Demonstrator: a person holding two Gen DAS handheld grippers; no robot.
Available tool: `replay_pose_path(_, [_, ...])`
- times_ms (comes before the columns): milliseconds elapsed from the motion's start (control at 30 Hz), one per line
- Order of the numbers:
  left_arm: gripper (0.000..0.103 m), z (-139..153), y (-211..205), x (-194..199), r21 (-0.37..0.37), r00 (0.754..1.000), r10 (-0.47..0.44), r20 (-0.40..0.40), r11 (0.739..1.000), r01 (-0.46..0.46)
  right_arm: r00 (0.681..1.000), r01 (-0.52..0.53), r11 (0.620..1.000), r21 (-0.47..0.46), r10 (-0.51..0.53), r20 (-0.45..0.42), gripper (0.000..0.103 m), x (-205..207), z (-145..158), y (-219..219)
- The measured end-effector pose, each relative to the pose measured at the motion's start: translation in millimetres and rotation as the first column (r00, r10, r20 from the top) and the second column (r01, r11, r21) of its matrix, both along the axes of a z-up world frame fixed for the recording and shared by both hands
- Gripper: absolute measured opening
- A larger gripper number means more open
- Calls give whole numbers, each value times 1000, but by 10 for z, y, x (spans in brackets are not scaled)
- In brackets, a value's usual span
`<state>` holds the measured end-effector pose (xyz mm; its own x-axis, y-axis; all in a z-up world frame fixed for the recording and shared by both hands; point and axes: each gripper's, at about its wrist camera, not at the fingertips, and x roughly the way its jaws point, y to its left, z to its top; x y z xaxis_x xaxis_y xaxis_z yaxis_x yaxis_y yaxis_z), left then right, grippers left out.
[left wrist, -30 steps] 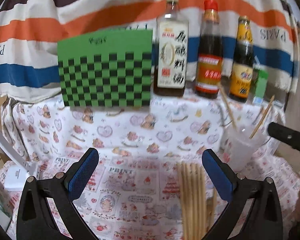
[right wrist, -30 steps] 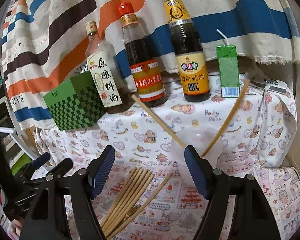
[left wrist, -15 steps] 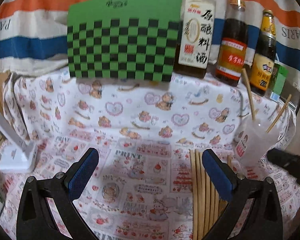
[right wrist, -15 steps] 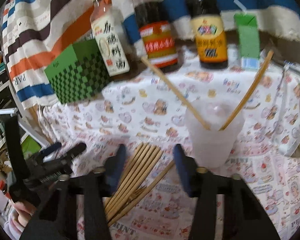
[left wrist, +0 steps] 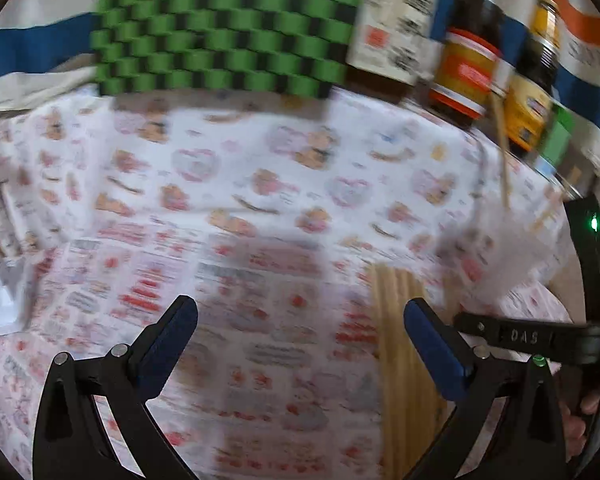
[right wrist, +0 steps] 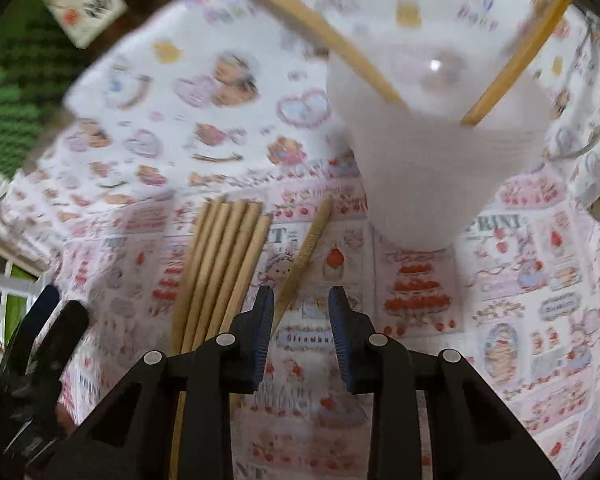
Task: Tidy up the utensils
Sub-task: 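Grasp another chopstick from the bundle with the right gripper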
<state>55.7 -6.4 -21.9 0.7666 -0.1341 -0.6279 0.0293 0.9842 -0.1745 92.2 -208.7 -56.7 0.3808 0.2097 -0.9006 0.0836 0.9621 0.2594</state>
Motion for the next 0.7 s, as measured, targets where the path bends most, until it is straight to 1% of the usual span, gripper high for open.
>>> replay_pose_path(67, [102,44,87,-3,-5,999,29,19,1000,-29,1000,22,999,-46,-23,0,32,54,-40,45])
replay_pose_path(133, [102,73,145,-16,0,998,50,34,999,-50,999,34,997,-70,-33,13,32,89,-52,87])
replay_pose_path(267, [102,90,162,-25,51,995,81,55,995,-83,999,40,992,-116,-36,33,31,172,-76,191])
replay_pose_path(333, [102,73,154,5,73,995,89,45,993,-92,999,34,991,-132,-29,44,25,208,-87,239])
replay_pose_path(367, [102,55,149,28,88,995,96,31,991,-99,998,27,989,-148,-20,53,18,225,-94,265])
replay_pose_path(400, [102,37,150,40,97,995,102,22,990,-104,998,21,984,-178,-11,56,14,237,-88,306])
replay_pose_path(433, [102,20,151,49,95,995,103,18,990,-104,998,14,981,-194,-3,56,13,244,-77,347])
replay_pose_path(467, [102,8,162,59,88,995,100,12,991,-101,999,4,983,-181,5,54,10,250,-74,351])
replay_pose_path(533, [102,-4,184,72,73,996,94,-4,993,-94,999,5,992,-124,1,52,8,244,-68,315])
replay_pose_path(600, [102,-2,181,73,62,996,86,-10,994,-85,998,-11,997,-75,15,59,8,228,-49,298])
replay_pose_path(633, [102,8,175,68,60,997,82,-11,995,-81,997,-10,997,-71,16,74,8,178,-13,281])
replay_pose_path(700, [102,36,156,45,62,997,72,-3,995,-72,986,-27,998,-48,34,166,8,40,167,267])
